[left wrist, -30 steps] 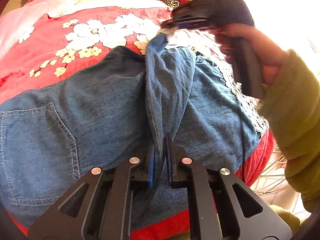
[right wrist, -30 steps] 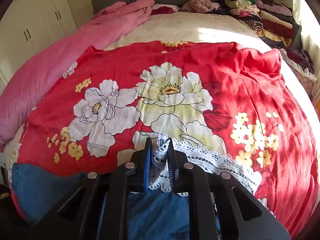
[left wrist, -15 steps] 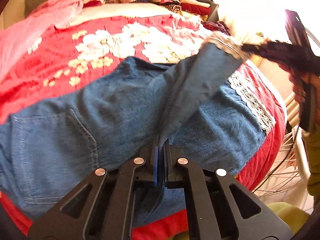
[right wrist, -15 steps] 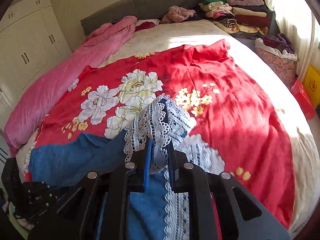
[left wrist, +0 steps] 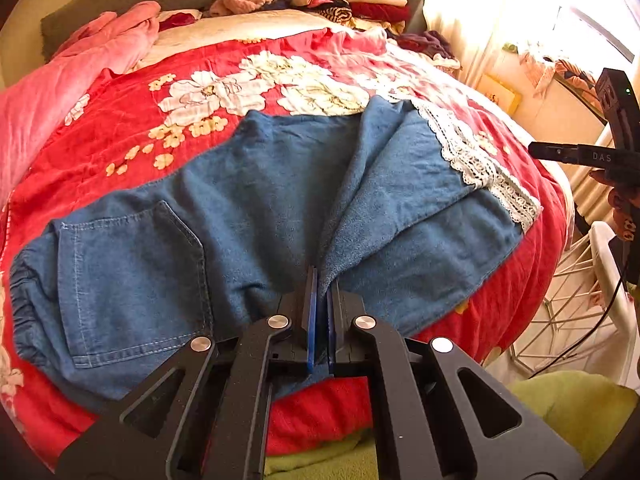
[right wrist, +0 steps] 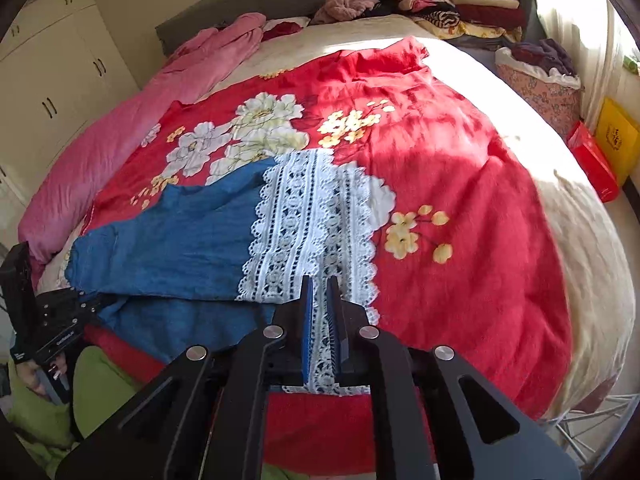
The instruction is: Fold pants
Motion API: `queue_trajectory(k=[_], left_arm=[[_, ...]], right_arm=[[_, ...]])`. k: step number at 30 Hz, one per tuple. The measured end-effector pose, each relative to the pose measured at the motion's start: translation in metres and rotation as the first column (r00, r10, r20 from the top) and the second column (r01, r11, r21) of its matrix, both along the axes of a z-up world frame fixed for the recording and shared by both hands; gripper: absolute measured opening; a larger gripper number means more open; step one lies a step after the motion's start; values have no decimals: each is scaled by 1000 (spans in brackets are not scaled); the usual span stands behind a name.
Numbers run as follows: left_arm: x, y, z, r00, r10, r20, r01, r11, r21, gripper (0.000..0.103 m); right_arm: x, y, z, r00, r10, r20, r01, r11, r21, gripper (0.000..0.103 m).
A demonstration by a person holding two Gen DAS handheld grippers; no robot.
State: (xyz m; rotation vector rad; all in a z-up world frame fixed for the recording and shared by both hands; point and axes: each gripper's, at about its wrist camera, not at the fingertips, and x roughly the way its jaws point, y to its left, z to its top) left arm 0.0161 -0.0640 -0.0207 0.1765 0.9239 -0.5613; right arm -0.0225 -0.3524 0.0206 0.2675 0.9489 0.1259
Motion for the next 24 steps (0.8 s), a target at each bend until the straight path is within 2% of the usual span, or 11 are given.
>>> queue_trajectory(k=[2,4,9,10,11,12,18,21,24], left_arm=[[0,-1,-1,1000,0,-2,0,1000,3,0],[-2,0,-2,1000,2,-5,-2,1000,2,0],[1,-1,-8,1000,11,-22,-11,1000,8,0],[2,-2,-10,1000,10,-25,-10,1000,13,0],[2,-3,-12,1000,9,-27,-9,1000,16,0],[2,-4,-14,999,10,-30,-9,1000,23,0],[-1,-1,-8,1000,4,-19,-4,1000,13,0],[-6,-2,-6,999,-29,-24,29,1000,-2,0],[-12,-8,-10,997,-63,-34,64,998,20,0]], right_arm=[[8,6,-11,1000,13,-17,-12,1000,28,35],[16,8,-20,1000,10,-28,-9,999,43,39],[34,5,-47,998,18,-66,-11,994,105,39],[37,3,-54,997,18,-79,-8,993,119,34],[38,2,-57,997,21,-81,-10,991,133,14],[37,1,-58,997,23,-79,-12,990,139,10],[7,-8,-22,999,43,-32,-40,996,81,8],[-9,-13,-7,997,60,-42,-58,998,40,8],[-22,-13,-5,995,68,-75,-70,997,-20,8]])
